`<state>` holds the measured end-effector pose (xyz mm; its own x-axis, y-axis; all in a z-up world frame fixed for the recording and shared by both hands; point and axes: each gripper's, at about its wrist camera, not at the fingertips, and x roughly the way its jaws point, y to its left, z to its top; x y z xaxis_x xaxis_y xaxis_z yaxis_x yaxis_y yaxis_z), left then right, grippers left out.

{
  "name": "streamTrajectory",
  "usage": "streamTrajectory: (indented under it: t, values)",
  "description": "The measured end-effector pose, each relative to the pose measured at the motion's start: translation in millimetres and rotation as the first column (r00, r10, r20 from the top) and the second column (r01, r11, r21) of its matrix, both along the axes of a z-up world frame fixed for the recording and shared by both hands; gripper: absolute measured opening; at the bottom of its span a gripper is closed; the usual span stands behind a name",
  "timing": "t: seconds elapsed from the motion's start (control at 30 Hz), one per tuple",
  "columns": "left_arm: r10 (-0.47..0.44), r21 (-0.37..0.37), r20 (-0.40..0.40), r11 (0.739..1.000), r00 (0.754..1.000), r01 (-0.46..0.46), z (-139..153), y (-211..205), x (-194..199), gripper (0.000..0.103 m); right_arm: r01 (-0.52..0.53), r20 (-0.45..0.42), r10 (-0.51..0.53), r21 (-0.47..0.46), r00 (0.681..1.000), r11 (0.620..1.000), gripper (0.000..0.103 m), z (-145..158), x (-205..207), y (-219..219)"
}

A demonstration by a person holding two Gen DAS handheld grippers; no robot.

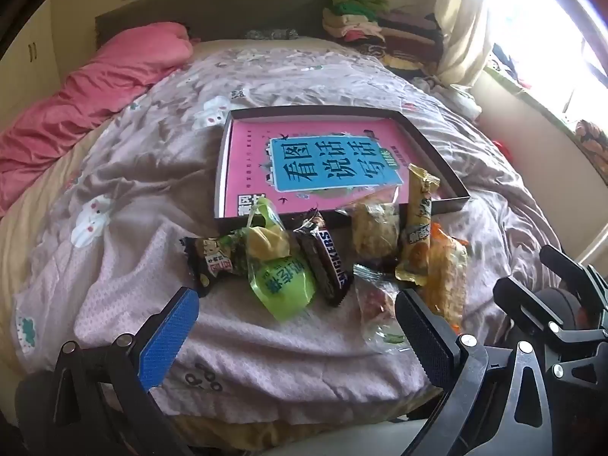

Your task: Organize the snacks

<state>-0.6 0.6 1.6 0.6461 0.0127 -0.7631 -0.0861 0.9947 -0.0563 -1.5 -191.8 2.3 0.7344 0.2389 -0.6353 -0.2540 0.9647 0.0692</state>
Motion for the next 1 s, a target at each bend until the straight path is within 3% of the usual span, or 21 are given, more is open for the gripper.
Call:
streamTrajectory:
  t: [0.27,0.3,1.0]
  values:
    - [0.062,-0.004,0.012,0.998,0.998,-0.062,5,-2,-8,0.103,-0.030,0.003,0.030,-0.025,1.000,0.999,0.102,1,-3,6]
    - [-0.028,-0.041,-0.008,0.999,1.000,0.027,2,2,-4,0.103,-0.032,-0.002,0.032,-0.027,0.999,0.999,0.102,0,-2,8]
    - [-0.049,-0.031,-0.004,0.998,0.999,0.049,0,-4,-3,0.103,-0.014,-0.025,0.014,0.000,1.000,1.000,0.102,-4,2,4]
